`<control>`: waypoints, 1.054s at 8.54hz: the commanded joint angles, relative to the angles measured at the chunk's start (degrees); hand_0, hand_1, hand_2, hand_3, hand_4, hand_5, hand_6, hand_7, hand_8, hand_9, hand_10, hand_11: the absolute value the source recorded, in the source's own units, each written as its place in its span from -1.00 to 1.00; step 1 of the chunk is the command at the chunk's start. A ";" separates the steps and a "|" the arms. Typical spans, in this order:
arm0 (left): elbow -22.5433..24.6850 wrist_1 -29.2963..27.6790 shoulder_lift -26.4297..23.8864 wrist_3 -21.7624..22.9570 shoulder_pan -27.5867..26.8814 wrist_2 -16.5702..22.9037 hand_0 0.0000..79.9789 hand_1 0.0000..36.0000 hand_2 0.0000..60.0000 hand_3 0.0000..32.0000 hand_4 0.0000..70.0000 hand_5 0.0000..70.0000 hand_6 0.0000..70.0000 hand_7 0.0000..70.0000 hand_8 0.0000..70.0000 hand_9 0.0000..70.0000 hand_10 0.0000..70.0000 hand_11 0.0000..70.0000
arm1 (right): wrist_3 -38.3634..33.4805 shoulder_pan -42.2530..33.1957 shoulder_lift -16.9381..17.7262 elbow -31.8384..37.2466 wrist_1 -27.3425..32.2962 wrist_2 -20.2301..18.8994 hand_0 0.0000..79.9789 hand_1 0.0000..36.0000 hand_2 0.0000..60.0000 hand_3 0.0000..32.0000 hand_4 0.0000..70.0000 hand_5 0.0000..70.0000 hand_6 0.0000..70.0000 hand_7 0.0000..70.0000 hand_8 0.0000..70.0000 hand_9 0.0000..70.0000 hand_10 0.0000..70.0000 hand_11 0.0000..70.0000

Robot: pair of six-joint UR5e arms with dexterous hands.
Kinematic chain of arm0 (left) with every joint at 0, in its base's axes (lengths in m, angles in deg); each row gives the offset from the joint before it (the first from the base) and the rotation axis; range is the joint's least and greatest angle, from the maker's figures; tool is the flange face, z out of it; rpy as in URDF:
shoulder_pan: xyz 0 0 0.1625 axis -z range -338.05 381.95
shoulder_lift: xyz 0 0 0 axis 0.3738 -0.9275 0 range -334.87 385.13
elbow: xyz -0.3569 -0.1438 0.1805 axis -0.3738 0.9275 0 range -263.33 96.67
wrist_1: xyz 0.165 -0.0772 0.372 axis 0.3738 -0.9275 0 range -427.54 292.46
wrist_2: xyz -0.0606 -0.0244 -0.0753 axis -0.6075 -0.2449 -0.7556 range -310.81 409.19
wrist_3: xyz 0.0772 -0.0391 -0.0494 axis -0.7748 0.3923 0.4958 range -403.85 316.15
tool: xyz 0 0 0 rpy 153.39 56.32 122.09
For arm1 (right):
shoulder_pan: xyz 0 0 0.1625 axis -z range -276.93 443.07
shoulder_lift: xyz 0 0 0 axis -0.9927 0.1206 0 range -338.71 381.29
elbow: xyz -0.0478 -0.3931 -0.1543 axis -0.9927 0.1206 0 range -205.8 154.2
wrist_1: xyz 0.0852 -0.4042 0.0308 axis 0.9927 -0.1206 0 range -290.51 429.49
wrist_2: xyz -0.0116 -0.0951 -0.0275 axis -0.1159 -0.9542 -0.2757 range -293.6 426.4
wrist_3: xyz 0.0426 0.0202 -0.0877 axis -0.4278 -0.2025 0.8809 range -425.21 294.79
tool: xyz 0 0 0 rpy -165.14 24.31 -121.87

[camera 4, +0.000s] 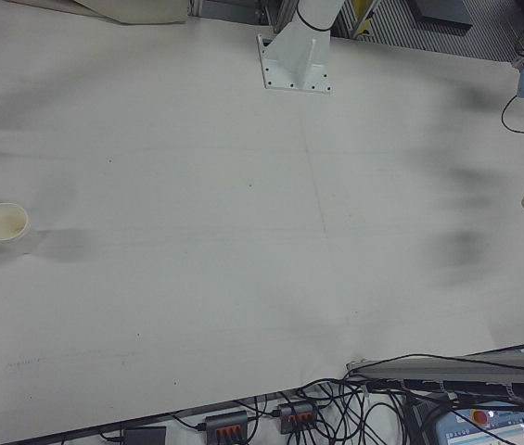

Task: Pour water
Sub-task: 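Reach the right hand to the other white cup and grasp it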

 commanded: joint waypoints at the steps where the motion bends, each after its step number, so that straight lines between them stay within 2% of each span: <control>1: -0.08 -0.03 0.00 0.03 -0.08 -0.32 1.00 1.00 1.00 -1.00 0.61 1.00 -0.40 -0.35 -0.70 -0.73 -0.87 -0.70 | 5.32 1.38 -0.02 -4.89 -0.70 -0.35 0.47 0.39 -0.43 -0.62 -0.33 -0.39 -0.79 -0.55 -0.99 -0.95 -0.99 -0.92; 2: -0.17 -0.03 0.00 0.11 -0.17 -0.32 1.00 1.00 1.00 -1.00 0.61 1.00 -0.40 -0.35 -0.70 -0.73 -0.87 -0.69 | 6.82 2.35 -0.02 -5.61 -2.36 -0.27 0.49 0.44 -0.38 -0.51 -0.38 -0.36 -0.79 -0.53 -0.99 -0.95 -0.99 -0.91; 5: -0.35 -0.65 0.26 0.12 0.00 -0.32 1.00 1.00 1.00 -1.00 0.57 1.00 -0.42 -0.37 -0.71 -0.73 -0.86 -0.69 | 8.85 5.25 -0.37 -6.66 -6.75 -0.18 0.39 0.26 -0.56 -0.24 -0.64 -0.37 -0.87 -0.59 -1.00 -0.96 -1.00 -0.93; 7: -0.61 -1.00 0.35 0.12 0.01 -0.32 1.00 1.00 1.00 -1.00 0.58 1.00 -0.42 -0.37 -0.71 -0.73 -0.87 -0.69 | 11.39 7.01 -0.29 -15.06 -14.98 -0.09 0.39 0.28 -0.54 -0.14 -0.71 -0.34 -0.90 -0.60 -1.00 -0.96 -0.99 -0.92; 9: -0.52 -1.87 1.13 0.81 0.27 -0.24 1.00 1.00 1.00 -1.00 0.56 1.00 -0.43 -0.37 -0.71 -0.73 -0.87 -0.69 | 14.03 8.76 -0.29 -23.51 -21.77 0.17 0.39 0.32 -0.46 0.10 -0.75 -0.33 -0.91 -0.58 -1.00 -0.96 -0.97 -0.89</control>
